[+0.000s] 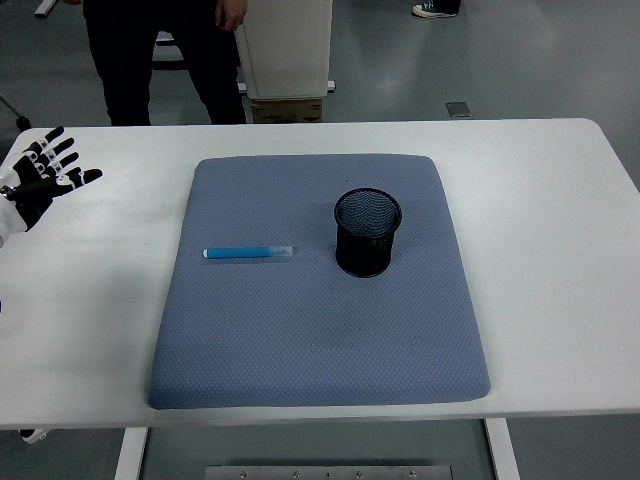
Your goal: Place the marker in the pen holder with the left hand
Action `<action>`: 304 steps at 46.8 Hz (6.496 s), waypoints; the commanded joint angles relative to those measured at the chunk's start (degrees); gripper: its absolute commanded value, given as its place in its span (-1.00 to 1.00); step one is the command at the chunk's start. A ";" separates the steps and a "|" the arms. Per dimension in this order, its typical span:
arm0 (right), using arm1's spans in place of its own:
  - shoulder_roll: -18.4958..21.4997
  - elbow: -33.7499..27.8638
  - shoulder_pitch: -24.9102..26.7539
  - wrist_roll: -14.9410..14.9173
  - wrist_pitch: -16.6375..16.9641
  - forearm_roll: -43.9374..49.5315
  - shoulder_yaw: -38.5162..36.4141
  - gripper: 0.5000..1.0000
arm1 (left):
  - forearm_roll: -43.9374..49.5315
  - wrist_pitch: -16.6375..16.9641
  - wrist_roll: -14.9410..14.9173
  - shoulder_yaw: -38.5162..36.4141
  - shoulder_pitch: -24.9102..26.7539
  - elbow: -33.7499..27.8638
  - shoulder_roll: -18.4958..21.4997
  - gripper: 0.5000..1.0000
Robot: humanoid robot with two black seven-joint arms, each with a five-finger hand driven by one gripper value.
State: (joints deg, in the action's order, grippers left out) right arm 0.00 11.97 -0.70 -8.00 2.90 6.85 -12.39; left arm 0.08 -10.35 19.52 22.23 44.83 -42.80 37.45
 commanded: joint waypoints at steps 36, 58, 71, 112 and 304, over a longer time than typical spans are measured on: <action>0.00 -0.02 0.00 0.00 0.00 0.00 0.00 1.00 | 1.06 -6.00 0.00 0.18 0.35 -0.09 -0.97 1.00; 0.00 -0.02 0.00 0.00 0.00 0.00 0.00 1.00 | 1.06 -7.67 3.77 -0.17 1.05 -0.09 -1.24 1.00; 0.00 -0.02 0.00 0.00 0.00 0.00 0.00 1.00 | -5.34 -7.40 4.74 -1.58 5.09 -0.09 1.66 1.00; 0.00 -0.02 0.00 0.00 0.00 0.00 0.00 1.00 | -18.45 -6.26 -1.06 -38.48 28.55 -0.88 -6.24 1.00; 0.00 -0.02 0.00 0.00 0.00 0.00 0.00 1.00 | -48.94 -14.87 -8.53 -59.85 45.26 -3.08 -27.16 -0.02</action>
State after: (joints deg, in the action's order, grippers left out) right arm 0.00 11.93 -0.70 -8.00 2.90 6.86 -12.39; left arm -48.37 -25.24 10.99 -37.61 90.09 -45.91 10.28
